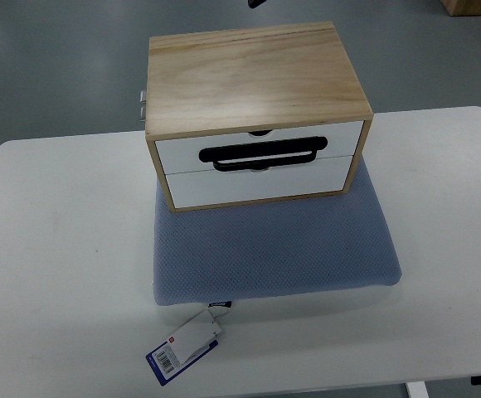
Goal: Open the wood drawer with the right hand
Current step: 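Move the right hand over the cabinet toward the upper drawer handle, then lower the right hand and hook fingers around the upper black handle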
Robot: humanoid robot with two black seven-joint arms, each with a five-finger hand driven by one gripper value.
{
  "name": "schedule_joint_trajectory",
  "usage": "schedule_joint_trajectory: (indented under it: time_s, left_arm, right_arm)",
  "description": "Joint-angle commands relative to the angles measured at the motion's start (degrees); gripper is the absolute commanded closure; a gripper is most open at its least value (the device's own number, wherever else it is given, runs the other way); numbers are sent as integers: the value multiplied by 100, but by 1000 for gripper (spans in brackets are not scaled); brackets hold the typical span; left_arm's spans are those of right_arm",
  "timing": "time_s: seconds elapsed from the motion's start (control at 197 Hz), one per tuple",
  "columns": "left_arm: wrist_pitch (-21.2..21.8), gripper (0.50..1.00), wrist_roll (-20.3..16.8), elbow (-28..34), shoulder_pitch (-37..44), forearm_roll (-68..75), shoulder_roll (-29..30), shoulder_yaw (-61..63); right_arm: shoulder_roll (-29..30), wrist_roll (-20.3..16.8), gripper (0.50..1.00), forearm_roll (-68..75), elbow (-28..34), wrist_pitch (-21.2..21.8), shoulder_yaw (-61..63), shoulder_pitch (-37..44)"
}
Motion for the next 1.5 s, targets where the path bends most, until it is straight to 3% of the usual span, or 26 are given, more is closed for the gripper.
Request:
schedule_joint_trajectory:
  time_s: [0.0, 0.01, 0.015, 0.081, 0.132, 0.142, 0.188, 0.239, 0.244, 0.264, 0.391, 0.685, 1.497]
  left_arm:
    - [3, 500, 0, 5, 0, -11, 0, 0]
    - [3, 500, 0, 5, 0, -11, 0, 0]
    - [3, 500, 0, 5, 0, -11, 0, 0]
    - [3, 500, 0, 5, 0, -11, 0, 0]
    - [3, 500, 0, 5, 0, -11, 0, 0]
    - [3, 500, 0, 5, 0, -20, 0, 0]
    - [3, 500, 0, 5, 0, -20, 0, 0]
    - [3, 500, 0, 5, 0, -20, 0, 0]
    - [3, 500, 0, 23, 0, -20, 0, 0]
    - [3, 500, 0, 32, 0, -20, 0, 0]
    - [3, 500, 0, 58, 0, -20, 0, 0]
    - [3, 500, 0, 67, 0, -20, 0, 9]
    - [11, 500, 0, 84, 0, -20, 0, -9]
  right_arm:
    - [225, -422, 556, 6, 343, -48, -371, 336]
    - [225, -422, 556, 6, 343, -48, -371, 336]
    - [434, -840, 556, 6, 586, -117, -597, 589]
    - [682, -1204, 558, 15, 905, -320, -863, 819]
    - [682, -1205, 558, 15, 905, -320, -863, 820]
    - [893, -1407, 558, 15, 1230, -566, -1039, 1004]
    - [1007, -1547, 558, 24, 1432, -698, -1118, 1092]
    - [1007, -1547, 558, 24, 1433, -698, -1118, 1092]
    - [1155, -1748, 558, 33, 1598, -820, -1188, 1162]
    - [1192, -1828, 558, 33, 1652, -873, -1197, 1171]
    - [1315, -2086, 558, 349, 1793, -1076, -1197, 1171]
    - [1315, -2086, 556, 666, 2057, -1146, -1197, 1110]
    - [1218, -2086, 556, 147, 2048, -1155, -1470, 424]
